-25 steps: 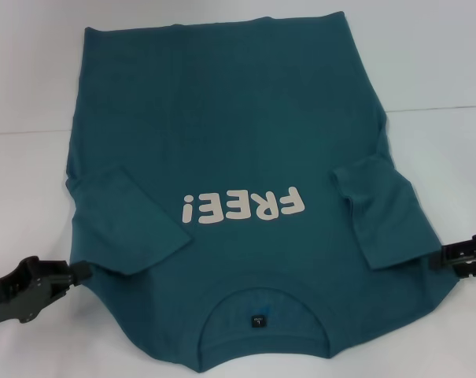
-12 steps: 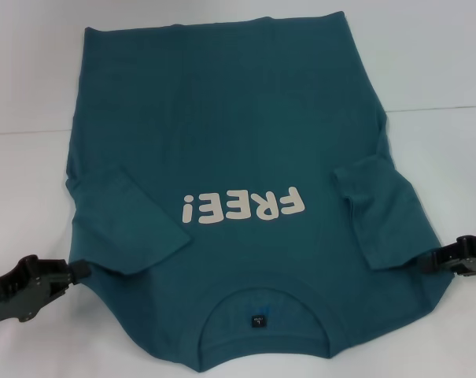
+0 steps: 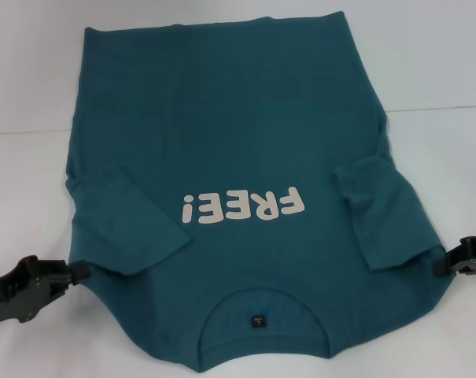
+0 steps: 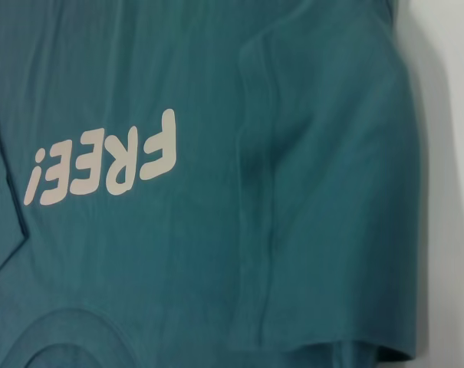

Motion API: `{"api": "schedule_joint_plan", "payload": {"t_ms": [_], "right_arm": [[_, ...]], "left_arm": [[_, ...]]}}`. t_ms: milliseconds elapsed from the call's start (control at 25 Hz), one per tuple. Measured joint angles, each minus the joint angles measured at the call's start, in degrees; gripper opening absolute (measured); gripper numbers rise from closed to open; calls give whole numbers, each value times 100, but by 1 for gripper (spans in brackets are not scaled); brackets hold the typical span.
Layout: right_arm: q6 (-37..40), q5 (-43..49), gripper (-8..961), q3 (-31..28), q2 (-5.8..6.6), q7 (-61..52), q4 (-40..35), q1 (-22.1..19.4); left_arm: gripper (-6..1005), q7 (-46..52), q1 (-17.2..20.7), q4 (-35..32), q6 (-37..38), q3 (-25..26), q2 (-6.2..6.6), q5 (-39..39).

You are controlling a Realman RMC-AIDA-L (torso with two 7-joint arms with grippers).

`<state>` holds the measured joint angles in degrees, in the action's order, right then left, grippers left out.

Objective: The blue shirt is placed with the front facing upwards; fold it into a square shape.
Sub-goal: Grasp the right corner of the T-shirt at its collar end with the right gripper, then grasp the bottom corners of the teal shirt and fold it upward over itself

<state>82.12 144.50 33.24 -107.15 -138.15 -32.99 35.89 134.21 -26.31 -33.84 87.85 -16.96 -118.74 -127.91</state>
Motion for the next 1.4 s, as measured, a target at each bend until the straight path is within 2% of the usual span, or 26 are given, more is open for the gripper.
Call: {"api": "schedule_joint_plan", "payload": {"t_ms": [200, 480, 600, 760, 880, 1160, 1400], "right_arm": [[315, -5, 43, -40, 30, -7, -280, -67], [930, -21, 43, -60, 39, -139, -1044, -226], [1101, -1, 43, -27, 68, -156, -1136, -247], [1357, 169, 43, 23, 62, -112, -1148, -249], [1541, 496, 43, 25, 15, -97, -1212, -262], [2336, 838, 43, 25, -284, -34, -2115, -549], [2810, 1042, 43, 83, -451, 152, -2274, -761]], "left_arm": [[23, -21, -5, -60, 126, -96, 29, -95], [23, -134, -19, -624, 571, -764, 65, -301], [23, -106, -55, -741, 764, -1046, 88, -515], [24, -98, -124, -787, 1089, -1176, 92, -827], [24, -71, -47, -918, 1339, -1220, 73, -996], [24, 67, 185, -1237, 1767, -1205, 35, -1541], [24, 60, 382, -1358, 2033, -1191, 11, -1744]]}}
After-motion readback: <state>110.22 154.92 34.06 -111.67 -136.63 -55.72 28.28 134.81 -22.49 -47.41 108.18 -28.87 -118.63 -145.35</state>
